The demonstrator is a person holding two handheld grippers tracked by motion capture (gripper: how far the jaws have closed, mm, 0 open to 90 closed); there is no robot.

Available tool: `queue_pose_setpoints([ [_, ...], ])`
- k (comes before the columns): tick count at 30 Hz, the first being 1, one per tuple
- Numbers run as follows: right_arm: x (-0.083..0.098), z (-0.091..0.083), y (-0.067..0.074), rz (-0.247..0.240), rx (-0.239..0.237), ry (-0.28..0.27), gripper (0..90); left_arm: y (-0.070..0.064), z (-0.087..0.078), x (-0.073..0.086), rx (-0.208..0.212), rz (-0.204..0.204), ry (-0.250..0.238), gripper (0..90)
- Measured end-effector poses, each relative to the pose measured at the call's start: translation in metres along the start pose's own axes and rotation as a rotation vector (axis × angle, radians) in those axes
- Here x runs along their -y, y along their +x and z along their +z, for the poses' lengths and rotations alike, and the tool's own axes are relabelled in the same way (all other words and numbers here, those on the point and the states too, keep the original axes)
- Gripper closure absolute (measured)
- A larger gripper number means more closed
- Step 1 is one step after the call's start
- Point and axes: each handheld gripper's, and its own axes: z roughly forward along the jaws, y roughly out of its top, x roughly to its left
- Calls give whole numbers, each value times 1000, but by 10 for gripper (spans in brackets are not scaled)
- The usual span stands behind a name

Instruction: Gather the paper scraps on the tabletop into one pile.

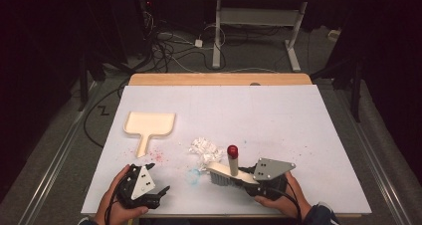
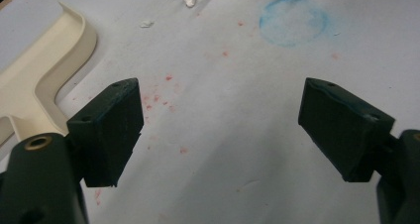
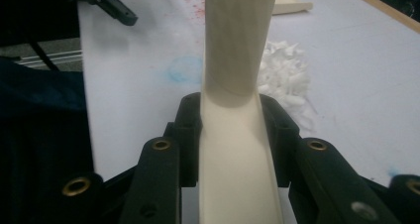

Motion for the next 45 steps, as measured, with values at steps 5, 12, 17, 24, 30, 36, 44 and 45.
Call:
queue_pose_setpoints([
  [5, -6, 14, -12, 1, 26, -10, 675, 0, 1, 0, 2, 6, 5, 168],
  [12, -15, 23, -20, -11, 42, -42, 675, -1, 2, 0, 4, 8, 6, 168],
  [17, -18, 21, -22, -8, 35, -55, 675, -1, 2, 0, 6, 9, 10, 168],
  [24, -21, 13, -17, -17, 33, -72, 673, 0, 1, 0, 1, 8, 8, 168],
  [30, -31, 4, -9, -20, 14, -134, 674, 0, 0, 0, -3, 8, 5, 168],
  [36, -24, 24, -1, -39, -65, -69, 674, 1, -3, 1, -3, 10, 2, 168],
  [44, -23, 46, -14, -57, -63, -44, 675, 1, -2, 1, 5, 12, 4, 168],
  [45, -24, 49, -17, -58, -58, -46, 674, 1, -2, 1, 6, 13, 5, 168],
])
